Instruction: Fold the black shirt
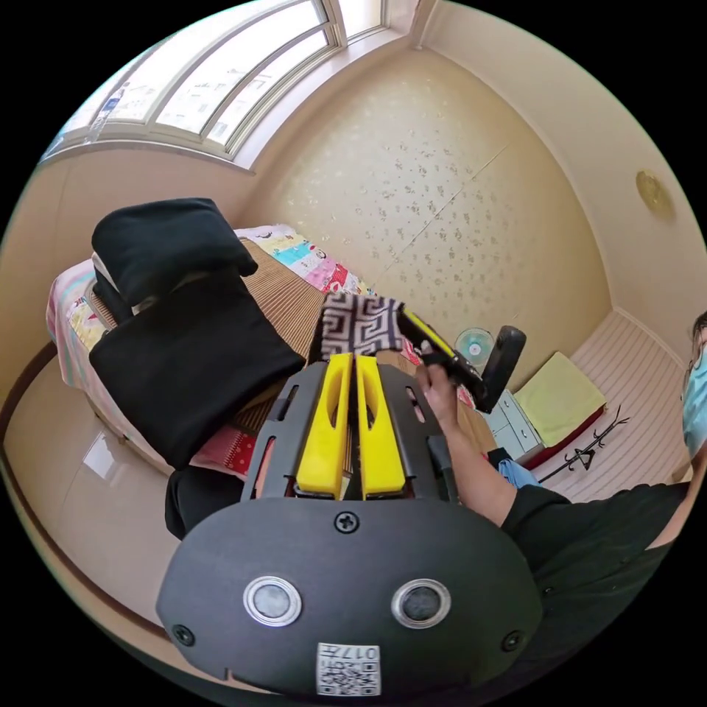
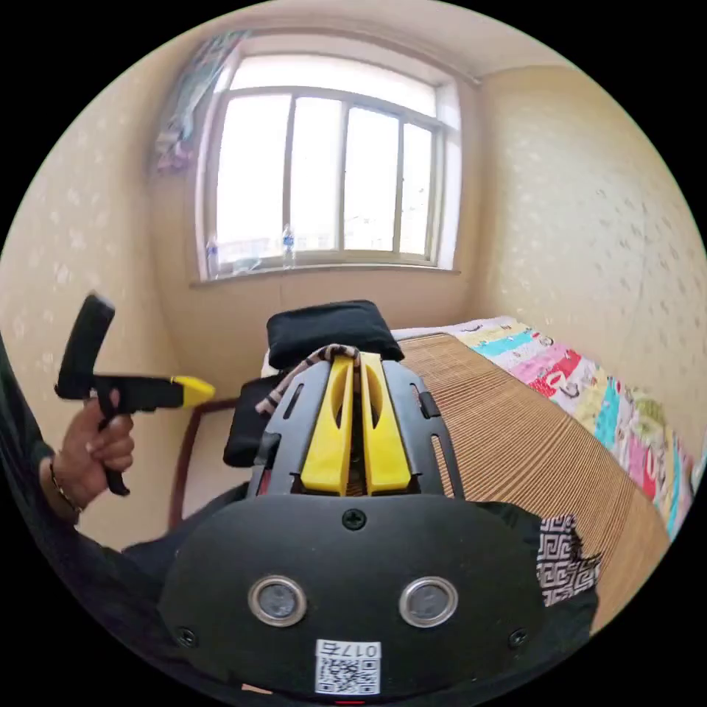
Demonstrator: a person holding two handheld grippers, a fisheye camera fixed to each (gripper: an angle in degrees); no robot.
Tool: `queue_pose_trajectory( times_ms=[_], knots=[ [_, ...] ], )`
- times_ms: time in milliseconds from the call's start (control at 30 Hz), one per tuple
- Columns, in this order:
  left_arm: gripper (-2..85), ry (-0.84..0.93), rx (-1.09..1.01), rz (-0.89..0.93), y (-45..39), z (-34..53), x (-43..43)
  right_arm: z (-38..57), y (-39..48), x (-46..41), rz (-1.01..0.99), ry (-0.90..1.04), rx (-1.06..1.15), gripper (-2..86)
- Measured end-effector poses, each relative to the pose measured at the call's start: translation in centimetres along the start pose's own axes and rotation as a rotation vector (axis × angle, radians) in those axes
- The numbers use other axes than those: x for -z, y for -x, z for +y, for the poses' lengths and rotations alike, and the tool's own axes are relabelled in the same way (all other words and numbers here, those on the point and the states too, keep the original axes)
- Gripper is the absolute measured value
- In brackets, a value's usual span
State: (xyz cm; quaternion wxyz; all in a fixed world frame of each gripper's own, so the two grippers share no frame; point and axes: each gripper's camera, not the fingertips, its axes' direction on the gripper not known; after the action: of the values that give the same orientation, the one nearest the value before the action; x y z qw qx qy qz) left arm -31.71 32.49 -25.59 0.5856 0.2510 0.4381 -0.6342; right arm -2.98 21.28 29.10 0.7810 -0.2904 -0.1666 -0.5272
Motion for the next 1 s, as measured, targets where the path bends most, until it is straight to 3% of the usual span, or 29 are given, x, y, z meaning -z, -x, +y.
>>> queue_pose_trajectory(
  times_ms=[133,200,300,400,467,500,667,867,1000],
  knots=[
    [-0.5,0.067,0.003,-0.007,1.2,1.7,-2.1,3.7,-17.0,8.0,-0.041,-0.243,-0.465,2.9],
    [-0.5,0.131,0.036,0.022,2.1,2.9,-4.3,10.8,-26.5,14.2,0.034,-0.394,-0.688,2.9],
    [-0.3,0.220,0.084,0.100,3.2,4.4,-7.3,24.2,-35.6,20.8,0.281,-0.412,-1.025,2.9],
    [0.3,0.300,0.079,0.109,3.4,5.6,-10.2,37.6,-39.7,24.5,0.372,-0.344,-1.337,3.1],
    [1.5,0.334,0.060,0.110,3.4,6.1,-12.0,42.1,-40.3,25.3,0.401,-0.260,-1.381,3.4],
    [3.1,0.351,0.036,0.111,3.2,6.3,-13.2,43.2,-40.3,25.7,0.332,-0.311,-1.327,3.9],
    [8.4,0.403,-0.114,0.061,1.7,7.5,-19.0,41.4,-41.8,25.8,0.312,-0.147,-1.252,9.0],
    [11.1,0.568,-0.223,0.010,0.8,10.4,-29.2,44.5,-42.8,27.3,0.274,-0.181,-1.319,9.4],
    [11.2,0.544,-0.214,0.062,1.0,8.8,-33.3,46.4,-42.7,27.6,0.234,-0.183,-1.317,8.5]
  ],
)
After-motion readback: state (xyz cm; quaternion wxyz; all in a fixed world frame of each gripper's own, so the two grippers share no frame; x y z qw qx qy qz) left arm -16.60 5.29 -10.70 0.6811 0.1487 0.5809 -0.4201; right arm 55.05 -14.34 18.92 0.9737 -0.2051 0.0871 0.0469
